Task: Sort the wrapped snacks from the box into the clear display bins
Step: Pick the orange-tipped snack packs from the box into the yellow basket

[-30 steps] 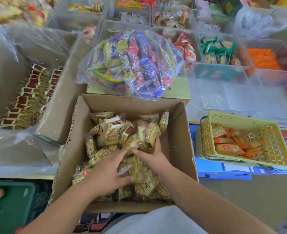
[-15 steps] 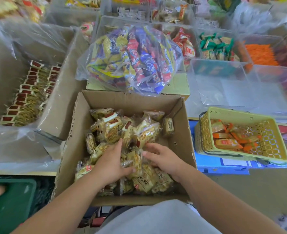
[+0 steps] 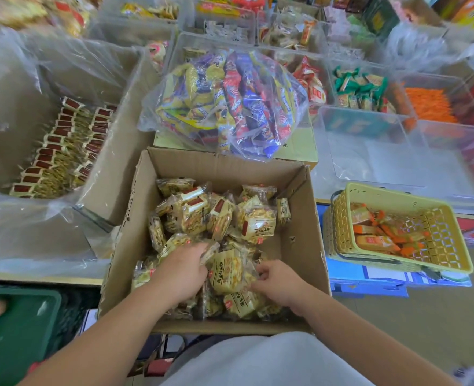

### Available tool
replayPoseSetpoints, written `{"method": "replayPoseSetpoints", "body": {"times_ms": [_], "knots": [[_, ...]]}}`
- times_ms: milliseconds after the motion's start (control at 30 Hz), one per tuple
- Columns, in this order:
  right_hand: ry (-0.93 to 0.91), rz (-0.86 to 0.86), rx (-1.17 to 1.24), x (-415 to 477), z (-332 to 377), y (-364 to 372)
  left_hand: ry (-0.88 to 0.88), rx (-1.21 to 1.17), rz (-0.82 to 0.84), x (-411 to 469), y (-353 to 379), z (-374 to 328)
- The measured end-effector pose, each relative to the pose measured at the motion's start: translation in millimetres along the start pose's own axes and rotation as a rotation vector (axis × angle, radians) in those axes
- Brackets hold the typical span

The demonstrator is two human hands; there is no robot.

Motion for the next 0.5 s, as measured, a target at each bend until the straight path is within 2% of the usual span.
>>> {"method": "replayPoseSetpoints", "body": {"times_ms": [67,167,233,400,500], "knots": [[0.015,-0.03,0.07,-3,-2,-6,0.004,-0.055,-0.031,-3,-1,-3],[0.051,0.014,0.334,-7,-5,-7,-0.007,-0.109,0.002,-4,13,-8],[0.063,0.068,0.46,-9,-2,-3,0.004,-0.061,0.044,0,25,-11],[0.104,0.062,0.556,-12,-3,1,-0.028,0.062,0.245,6,48,-14],[0.139,0.045,0.626,-17,-11,-3,-0.036,0.201,0.238,11,59,-13]]}}
Point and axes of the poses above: each hand's wrist, its own x-axis towards the middle knuckle, its own y-axis out of the palm, z = x × y, the point moved 9 cm from there along x, towards the middle knuckle, and after that the axes turned 15 degrees about -x, right-handed, at the moved point
